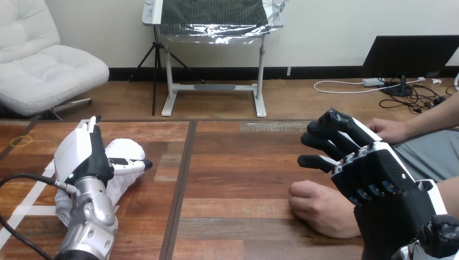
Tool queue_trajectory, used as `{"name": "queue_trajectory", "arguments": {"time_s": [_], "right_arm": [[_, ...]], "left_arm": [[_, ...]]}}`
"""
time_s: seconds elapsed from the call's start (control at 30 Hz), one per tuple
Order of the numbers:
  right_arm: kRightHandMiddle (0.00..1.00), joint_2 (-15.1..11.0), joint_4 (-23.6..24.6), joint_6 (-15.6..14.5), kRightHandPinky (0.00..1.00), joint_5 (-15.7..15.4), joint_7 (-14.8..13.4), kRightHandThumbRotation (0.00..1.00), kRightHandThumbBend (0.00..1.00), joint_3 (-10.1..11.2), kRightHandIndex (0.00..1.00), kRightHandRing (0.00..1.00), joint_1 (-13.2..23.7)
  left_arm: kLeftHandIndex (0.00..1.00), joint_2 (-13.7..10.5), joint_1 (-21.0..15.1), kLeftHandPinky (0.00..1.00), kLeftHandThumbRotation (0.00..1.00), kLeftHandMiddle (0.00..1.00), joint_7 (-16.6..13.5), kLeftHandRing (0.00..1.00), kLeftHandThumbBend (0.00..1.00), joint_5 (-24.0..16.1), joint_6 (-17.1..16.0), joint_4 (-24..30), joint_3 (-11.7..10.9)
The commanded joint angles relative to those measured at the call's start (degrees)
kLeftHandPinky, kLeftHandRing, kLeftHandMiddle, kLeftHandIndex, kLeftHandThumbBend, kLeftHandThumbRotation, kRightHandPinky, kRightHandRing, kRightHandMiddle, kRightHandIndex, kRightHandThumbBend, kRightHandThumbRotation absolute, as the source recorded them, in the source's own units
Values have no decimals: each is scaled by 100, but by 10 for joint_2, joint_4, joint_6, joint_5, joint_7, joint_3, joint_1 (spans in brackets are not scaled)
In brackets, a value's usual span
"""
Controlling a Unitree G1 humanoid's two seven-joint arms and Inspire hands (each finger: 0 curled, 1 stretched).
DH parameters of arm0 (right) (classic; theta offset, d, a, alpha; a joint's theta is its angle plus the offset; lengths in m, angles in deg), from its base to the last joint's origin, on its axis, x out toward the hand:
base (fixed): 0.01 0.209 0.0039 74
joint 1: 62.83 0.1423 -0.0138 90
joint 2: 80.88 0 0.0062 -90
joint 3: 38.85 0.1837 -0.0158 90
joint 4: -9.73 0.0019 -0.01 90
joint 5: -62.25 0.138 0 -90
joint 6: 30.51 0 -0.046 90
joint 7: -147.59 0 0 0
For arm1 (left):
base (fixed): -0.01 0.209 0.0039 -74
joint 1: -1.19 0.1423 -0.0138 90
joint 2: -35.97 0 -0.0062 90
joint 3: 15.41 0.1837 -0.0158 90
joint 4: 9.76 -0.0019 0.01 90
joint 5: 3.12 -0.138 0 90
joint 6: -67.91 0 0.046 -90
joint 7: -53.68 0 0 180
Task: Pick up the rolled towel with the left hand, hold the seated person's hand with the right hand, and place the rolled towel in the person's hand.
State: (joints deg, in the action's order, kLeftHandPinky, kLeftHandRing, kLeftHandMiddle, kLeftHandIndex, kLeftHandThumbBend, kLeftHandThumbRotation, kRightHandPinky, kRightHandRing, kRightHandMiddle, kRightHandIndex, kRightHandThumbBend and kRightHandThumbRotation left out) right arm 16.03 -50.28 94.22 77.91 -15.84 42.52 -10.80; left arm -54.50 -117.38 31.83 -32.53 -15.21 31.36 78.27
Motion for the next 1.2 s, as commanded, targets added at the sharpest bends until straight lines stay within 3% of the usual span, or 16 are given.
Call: {"name": "queue_trajectory", "arguments": {"time_s": [0.0,0.4,0.6,0.8,0.93,1.07,1.1,1.17], "right_arm": [[82,4,23,11,73,3,-1,100,89,4,83,81,23],[82,4,26,13,72,9,0,100,88,2,82,81,22],[82,5,29,13,72,10,-1,100,88,2,82,81,20],[82,5,31,12,72,8,-2,100,89,2,82,80,19],[82,4,33,12,72,9,-2,100,88,3,82,80,17],[81,6,31,15,71,8,-2,100,88,4,82,80,17],[81,6,31,16,71,7,-2,100,88,4,82,80,18],[81,6,28,19,70,9,-1,100,88,4,82,80,20]], "left_arm": [[93,-6,-48,100,20,95,-9,96,100,2,2,-15,11],[92,-5,-67,100,20,94,-7,95,100,5,13,-40,14],[92,-5,-77,100,22,94,10,95,99,9,30,-46,15],[93,-4,-83,100,24,94,40,95,97,7,77,-25,23],[91,-6,-96,96,26,91,83,92,96,-7,138,-15,42],[82,-6,-106,63,30,78,124,74,93,-11,194,1,54],[78,-5,-107,50,30,74,131,67,93,-10,203,5,55],[77,-5,-113,43,30,72,156,63,92,-12,235,15,63]]}}
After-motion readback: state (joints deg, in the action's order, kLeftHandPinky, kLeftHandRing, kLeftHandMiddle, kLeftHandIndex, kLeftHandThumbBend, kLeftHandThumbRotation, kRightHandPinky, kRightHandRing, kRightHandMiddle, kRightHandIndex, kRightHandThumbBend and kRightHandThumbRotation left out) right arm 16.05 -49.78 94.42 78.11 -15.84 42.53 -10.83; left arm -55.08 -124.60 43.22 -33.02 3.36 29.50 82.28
